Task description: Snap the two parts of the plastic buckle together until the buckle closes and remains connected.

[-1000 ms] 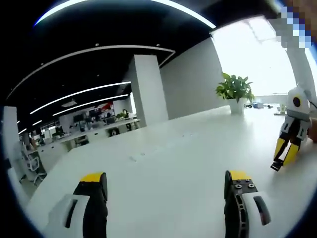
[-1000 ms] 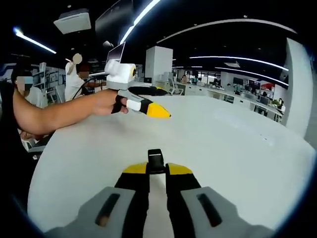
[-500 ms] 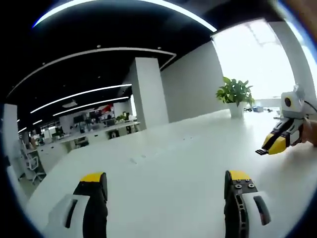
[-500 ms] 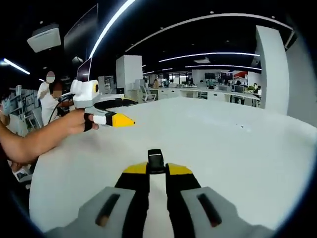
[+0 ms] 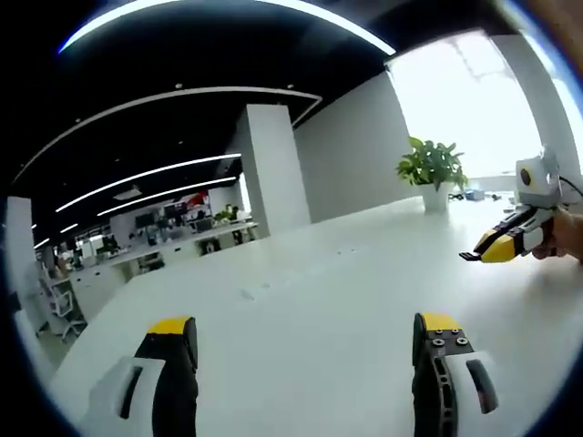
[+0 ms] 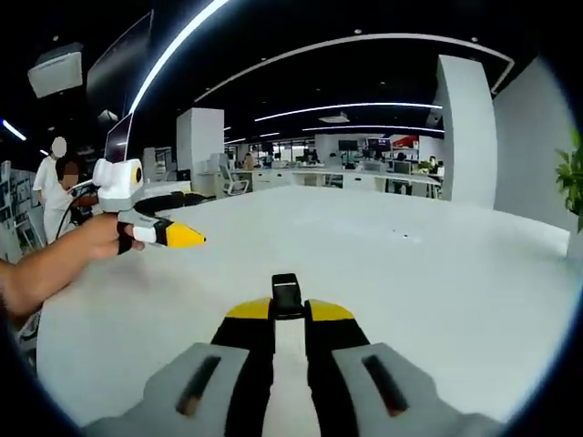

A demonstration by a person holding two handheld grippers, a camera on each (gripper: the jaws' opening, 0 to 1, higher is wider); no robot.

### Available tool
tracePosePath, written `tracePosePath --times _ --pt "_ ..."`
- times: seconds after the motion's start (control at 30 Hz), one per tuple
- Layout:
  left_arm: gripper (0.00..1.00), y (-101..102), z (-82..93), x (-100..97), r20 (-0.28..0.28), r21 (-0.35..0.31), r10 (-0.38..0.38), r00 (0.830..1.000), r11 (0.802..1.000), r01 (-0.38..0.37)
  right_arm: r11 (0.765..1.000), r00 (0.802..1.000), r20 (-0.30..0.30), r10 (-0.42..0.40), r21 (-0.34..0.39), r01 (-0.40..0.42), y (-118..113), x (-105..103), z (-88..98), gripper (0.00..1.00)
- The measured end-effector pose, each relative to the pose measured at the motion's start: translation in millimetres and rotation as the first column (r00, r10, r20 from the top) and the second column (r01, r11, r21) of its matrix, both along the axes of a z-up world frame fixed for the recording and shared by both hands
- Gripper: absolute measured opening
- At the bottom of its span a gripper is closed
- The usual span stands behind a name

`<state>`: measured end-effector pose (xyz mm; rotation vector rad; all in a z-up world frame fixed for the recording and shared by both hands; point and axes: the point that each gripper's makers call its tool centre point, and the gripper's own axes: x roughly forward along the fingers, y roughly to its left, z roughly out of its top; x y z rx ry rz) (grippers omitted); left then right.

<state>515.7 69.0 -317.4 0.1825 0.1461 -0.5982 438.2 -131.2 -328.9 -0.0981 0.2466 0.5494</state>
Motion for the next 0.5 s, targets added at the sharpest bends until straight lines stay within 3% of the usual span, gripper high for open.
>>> tracePosePath --times 0.2,0.23,0.37,0.5 --pt "1.0 -1.0 -1.3 -0.4 -0.03 -0.039 -0.011 0.999 0.999 0.01 1.0 1.0 0.0 -0.003 -0.013 0.003 0.7 6.2 -1.3 0.1" --pt "1.0 -2.4 -1.8 -0.3 -0.064 -0.095 -0.024 0.998 0.995 0.018 1.0 1.0 -0.001 -0.003 -0.017 0.003 1.3 7.3 -1.9 0.1" --pt "1.0 0.1 -2.2 1.0 -0.052 -0.072 -0.015 0.999 0.997 0.012 0.999 1.0 -0.002 -0.004 -0.033 0.004 1.4 13.7 -3.9 0.1" --pt "1.0 -5.2 3.5 -0.8 -0.036 -0.093 -0.037 0.999 0.995 0.034 0.999 1.0 -0.001 -0.011 -0.04 0.011 0.2 23.4 -3.7 0.1"
